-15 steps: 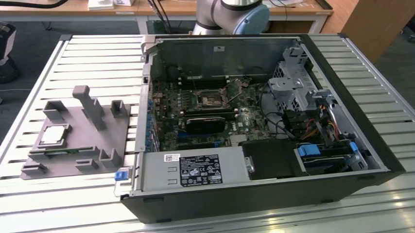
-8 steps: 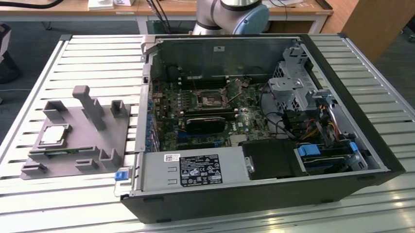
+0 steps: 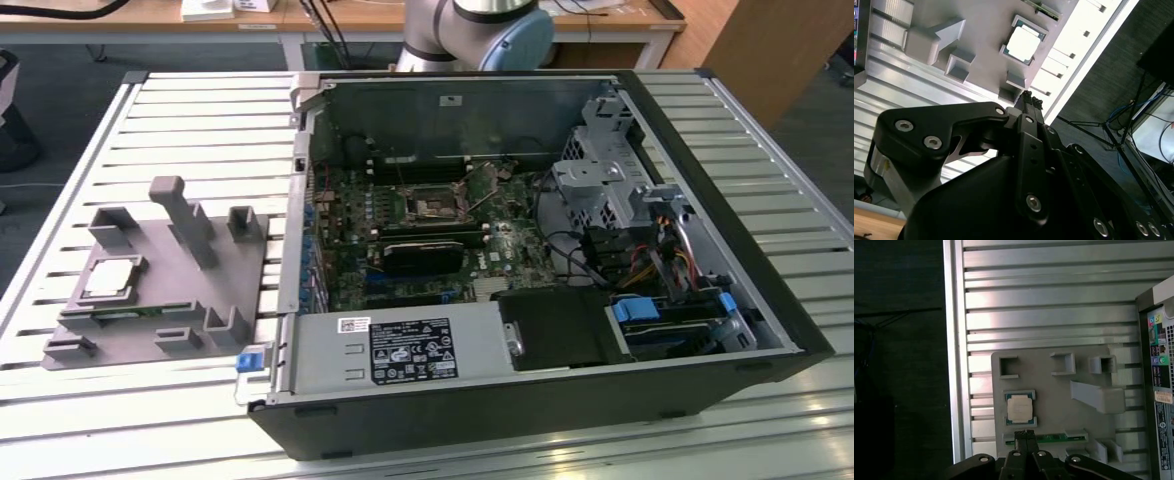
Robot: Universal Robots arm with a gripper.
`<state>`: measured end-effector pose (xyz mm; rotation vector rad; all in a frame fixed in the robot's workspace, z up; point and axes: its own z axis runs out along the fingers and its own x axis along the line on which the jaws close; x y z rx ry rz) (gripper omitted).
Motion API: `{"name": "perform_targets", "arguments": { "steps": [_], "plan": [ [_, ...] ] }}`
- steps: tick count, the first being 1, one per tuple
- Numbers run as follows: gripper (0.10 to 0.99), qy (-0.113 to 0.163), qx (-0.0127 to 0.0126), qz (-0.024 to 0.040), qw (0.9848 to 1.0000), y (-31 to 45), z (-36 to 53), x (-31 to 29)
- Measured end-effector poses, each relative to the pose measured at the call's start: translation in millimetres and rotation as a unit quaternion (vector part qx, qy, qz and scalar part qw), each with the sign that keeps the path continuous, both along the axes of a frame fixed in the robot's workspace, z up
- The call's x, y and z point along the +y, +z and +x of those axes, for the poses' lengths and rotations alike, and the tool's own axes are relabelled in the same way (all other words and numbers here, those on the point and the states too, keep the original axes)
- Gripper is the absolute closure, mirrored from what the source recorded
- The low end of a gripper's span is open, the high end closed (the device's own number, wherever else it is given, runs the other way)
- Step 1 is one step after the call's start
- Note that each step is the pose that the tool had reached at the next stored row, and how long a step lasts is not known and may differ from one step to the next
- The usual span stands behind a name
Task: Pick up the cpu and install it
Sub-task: 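Pick up the cpu and move it towards the insertion slot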
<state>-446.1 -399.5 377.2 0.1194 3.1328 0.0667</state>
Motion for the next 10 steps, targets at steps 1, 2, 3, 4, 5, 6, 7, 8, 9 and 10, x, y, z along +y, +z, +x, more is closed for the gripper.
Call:
{"name": "perform_targets", "arguments": {
  "steps": [1, 2, 3, 4, 5, 6, 7, 8, 9, 10],
  "plan": [
    [0.980, 0.000, 0.0000, 0.0000, 1.0000, -0.2, 0.0, 0.0],
    [0.980, 0.000, -0.0001, 0.0001, 1.0000, -0.5, 0.0, 0.0],
    [0.980, 0.000, -0.0002, 0.0001, 1.0000, -1.2, 0.0, -0.1],
    [0.980, 0.000, -0.0002, 0.0001, 1.0000, -1.6, -0.1, -0.3],
    [0.980, 0.000, 0.0000, 0.0000, 1.0000, -1.8, 0.0, -0.3],
    [0.980, 0.000, -0.0001, 0.0001, 1.0000, -2.5, 0.0, -0.4],
    [0.980, 0.000, -0.0002, 0.0001, 1.0000, -3.3, -0.1, -0.5],
    [0.980, 0.000, -0.0001, 0.0000, 1.0000, -4.0, -0.1, -0.5],
    [0.980, 0.000, -0.0002, 0.0001, 1.0000, -5.1, -0.1, -0.6],
    [0.980, 0.000, -0.0002, 0.0001, 1.0000, -6.2, -0.1, -0.6]
  ]
}}
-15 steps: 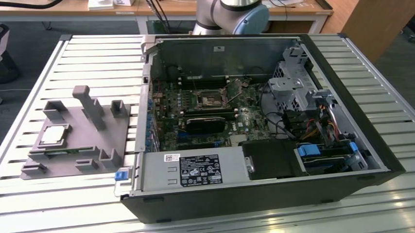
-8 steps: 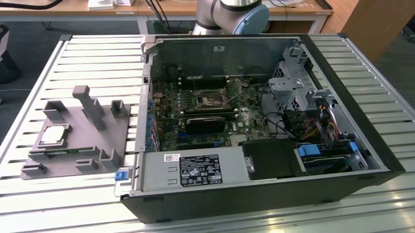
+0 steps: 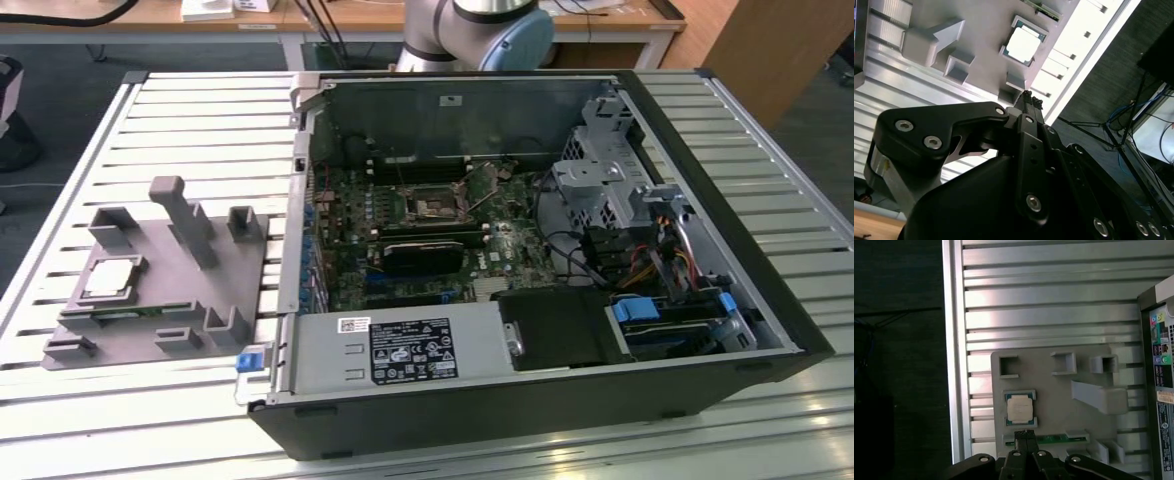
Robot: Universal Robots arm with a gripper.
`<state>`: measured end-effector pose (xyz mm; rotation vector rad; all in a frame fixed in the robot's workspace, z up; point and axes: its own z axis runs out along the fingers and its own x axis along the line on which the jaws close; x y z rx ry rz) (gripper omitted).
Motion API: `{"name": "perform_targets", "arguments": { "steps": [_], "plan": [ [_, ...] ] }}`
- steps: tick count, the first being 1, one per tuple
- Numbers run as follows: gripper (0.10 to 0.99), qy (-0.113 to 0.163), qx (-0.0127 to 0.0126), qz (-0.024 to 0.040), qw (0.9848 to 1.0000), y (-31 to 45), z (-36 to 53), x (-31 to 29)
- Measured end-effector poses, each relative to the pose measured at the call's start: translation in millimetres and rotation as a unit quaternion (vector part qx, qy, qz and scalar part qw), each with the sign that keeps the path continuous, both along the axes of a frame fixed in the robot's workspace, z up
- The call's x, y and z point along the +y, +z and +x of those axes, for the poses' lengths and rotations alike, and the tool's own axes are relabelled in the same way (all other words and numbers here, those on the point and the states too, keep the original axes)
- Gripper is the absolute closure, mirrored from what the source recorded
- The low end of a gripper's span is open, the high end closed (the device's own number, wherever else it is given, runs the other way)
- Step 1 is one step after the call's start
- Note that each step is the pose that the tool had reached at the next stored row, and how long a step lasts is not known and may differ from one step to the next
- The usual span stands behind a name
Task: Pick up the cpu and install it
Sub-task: 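Pick up the cpu and move it towards the insertion slot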
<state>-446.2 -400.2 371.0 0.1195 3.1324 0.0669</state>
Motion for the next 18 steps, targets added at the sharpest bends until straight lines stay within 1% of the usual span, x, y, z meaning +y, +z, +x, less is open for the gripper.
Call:
{"name": "perform_targets", "arguments": {
  "steps": [6, 18],
  "plan": [
    [0.980, 0.000, 0.0000, 0.0000, 1.0000, -3.6, 0.0, -0.1],
    [0.980, 0.000, 0.0000, 0.0000, 1.0000, -7.3, 0.0, -0.1]
  ]
}}
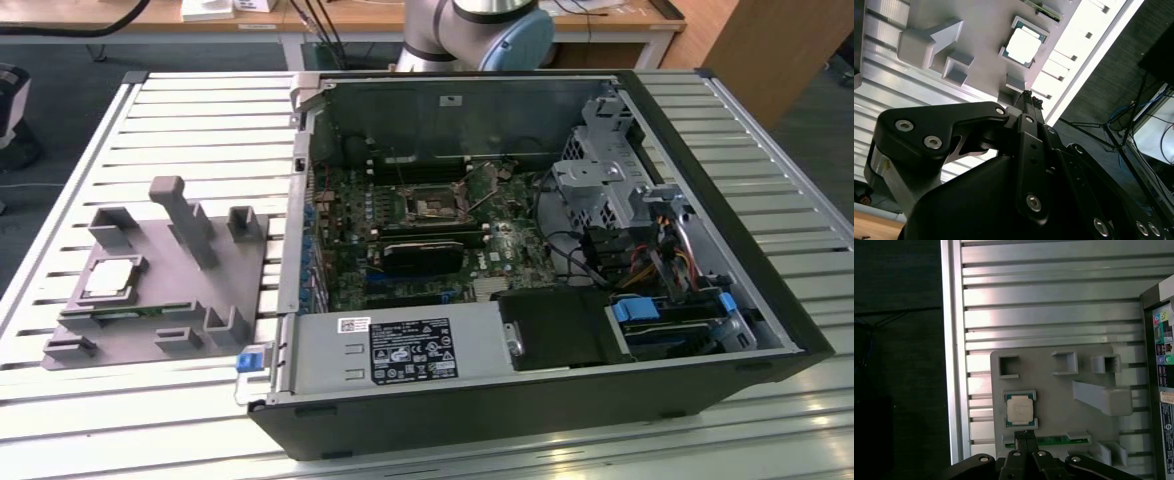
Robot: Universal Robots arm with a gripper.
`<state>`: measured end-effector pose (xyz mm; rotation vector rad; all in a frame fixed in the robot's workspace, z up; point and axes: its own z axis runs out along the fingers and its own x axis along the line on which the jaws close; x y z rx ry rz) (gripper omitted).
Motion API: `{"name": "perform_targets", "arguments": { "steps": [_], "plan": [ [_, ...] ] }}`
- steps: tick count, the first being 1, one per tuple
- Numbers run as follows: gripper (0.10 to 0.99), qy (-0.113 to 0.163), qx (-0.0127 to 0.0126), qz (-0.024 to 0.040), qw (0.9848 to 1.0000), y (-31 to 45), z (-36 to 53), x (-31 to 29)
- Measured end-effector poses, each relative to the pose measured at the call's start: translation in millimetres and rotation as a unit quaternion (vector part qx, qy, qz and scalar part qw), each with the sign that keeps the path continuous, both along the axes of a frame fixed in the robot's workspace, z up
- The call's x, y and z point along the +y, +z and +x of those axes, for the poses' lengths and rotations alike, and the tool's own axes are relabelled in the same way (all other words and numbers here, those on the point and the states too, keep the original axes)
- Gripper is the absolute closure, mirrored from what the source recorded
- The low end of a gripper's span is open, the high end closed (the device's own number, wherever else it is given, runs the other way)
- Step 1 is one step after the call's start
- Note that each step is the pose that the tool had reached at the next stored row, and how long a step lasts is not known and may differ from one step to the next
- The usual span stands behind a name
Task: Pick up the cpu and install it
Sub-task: 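Pick up the cpu and move it towards the insertion slot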
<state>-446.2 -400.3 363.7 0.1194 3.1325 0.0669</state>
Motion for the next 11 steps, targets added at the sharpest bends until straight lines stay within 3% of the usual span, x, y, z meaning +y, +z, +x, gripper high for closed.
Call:
{"name": "perform_targets", "arguments": {
  "steps": [7, 9, 10, 11],
  "plan": [
    [0.973, 0.000, 0.0001, 0.0000, 1.0000, -2.3, 0.0, 0.0],
    [0.922, 0.000, 0.0000, 0.0000, 1.0000, -3.0, 0.0, 0.0],
    [0.796, 0.000, 0.0000, 0.0000, 1.0000, -3.4, 0.0, 0.0],
    [0.796, 0.000, 0.0000, 0.0000, 1.0000, -3.7, 0.0, 0.0]
  ]
}}
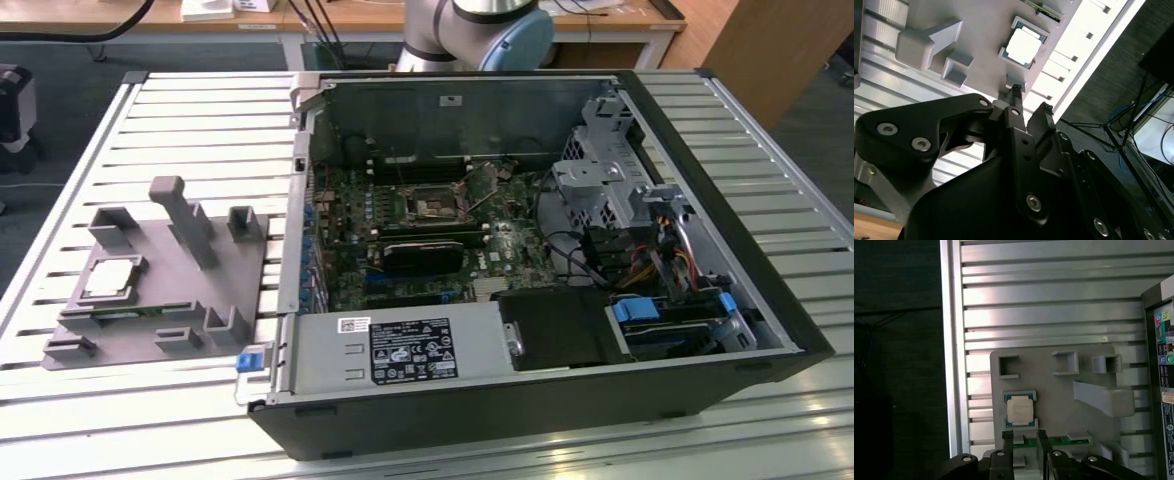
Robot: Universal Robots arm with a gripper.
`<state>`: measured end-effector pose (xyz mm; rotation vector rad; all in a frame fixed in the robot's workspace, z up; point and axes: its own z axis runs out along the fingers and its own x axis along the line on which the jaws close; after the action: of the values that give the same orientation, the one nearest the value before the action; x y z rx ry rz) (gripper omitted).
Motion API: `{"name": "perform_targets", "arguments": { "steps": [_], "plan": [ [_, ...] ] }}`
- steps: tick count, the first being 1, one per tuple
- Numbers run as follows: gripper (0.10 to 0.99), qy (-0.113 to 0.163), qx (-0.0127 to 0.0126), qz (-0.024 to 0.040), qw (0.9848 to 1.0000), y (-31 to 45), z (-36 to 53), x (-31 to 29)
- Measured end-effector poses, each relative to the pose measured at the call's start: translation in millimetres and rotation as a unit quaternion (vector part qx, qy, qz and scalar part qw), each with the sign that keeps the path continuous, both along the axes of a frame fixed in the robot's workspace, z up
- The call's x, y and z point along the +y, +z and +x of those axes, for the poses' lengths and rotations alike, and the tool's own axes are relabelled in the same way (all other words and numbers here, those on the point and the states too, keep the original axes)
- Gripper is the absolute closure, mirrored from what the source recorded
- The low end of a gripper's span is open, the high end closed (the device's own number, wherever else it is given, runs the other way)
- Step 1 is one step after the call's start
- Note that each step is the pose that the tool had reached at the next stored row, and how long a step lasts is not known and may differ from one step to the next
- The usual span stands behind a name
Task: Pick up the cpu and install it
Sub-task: 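Pick up the cpu and move it towards the insertion slot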
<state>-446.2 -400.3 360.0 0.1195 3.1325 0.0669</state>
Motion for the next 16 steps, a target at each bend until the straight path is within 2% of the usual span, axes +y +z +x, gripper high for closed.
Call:
{"name": "perform_targets", "arguments": {
  "steps": [2, 3, 5, 6, 7, 8, 9, 16],
  "plan": [
    [0.678, 0.000, 0.0000, 0.0000, 1.0000, -0.7, 0.0, 0.0],
    [0.678, 0.000, 0.0000, 0.0000, 1.0000, -1.0, 0.0, 0.0],
    [0.561, 0.000, 0.0000, 0.0000, 1.0000, -1.7, 0.0, 0.0],
    [0.561, 0.000, 0.0000, 0.0000, 1.0000, -2.0, 0.0, 0.0],
    [0.506, 0.000, 0.0000, 0.0000, 1.0000, -2.3, 0.0, 0.0],
    [0.506, 0.000, 0.0000, 0.0000, 1.0000, -2.7, 0.0, 0.0],
    [0.439, 0.000, 0.0000, 0.0000, 1.0000, -3.0, 0.0, 0.0],
    [0.439, 0.000, 0.0000, 0.0000, 1.0000, -4.8, 0.0, 0.0]
  ]
}}
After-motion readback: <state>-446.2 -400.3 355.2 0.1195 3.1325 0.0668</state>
